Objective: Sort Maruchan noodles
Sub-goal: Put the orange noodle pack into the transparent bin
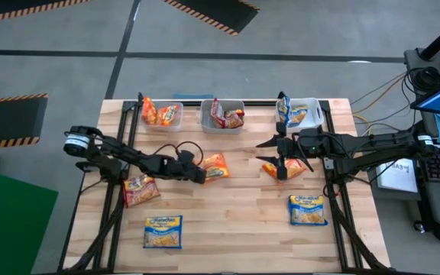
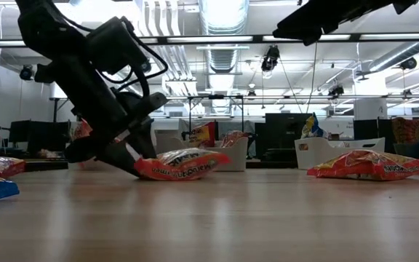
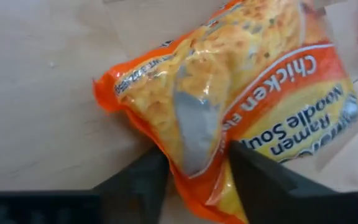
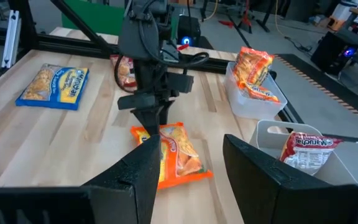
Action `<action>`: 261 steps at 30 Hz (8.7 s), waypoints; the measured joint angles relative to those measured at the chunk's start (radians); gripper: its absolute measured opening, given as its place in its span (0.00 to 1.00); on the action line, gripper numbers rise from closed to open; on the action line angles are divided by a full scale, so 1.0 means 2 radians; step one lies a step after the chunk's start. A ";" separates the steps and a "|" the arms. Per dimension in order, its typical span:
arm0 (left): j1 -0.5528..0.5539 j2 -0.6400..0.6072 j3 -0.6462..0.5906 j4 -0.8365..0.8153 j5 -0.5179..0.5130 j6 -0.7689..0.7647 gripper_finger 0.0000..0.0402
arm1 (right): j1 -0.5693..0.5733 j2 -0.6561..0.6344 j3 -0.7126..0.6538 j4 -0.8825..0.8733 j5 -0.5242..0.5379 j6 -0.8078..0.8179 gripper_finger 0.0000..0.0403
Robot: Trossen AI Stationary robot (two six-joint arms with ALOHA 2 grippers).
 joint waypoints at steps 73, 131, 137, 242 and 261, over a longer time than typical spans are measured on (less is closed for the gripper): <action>0.426 -0.114 0.317 -0.537 -0.103 0.716 0.00 | -0.012 0.025 0.000 0.039 0.001 -0.031 0.41; 0.414 -0.031 0.310 -0.539 -0.148 0.585 0.33 | -0.012 0.025 0.000 0.039 0.013 -0.025 0.41; 0.400 -0.080 0.308 -0.495 -0.103 0.586 0.36 | -0.012 0.025 0.000 0.039 0.013 -0.026 0.41; 0.003 -0.213 0.013 -0.067 0.071 0.614 0.23 | 0.013 0.248 -0.034 0.020 -0.017 0.194 0.02; -0.007 -0.071 0.011 0.062 0.128 0.475 0.24 | 0.013 0.396 -0.085 0.238 -0.011 0.241 0.02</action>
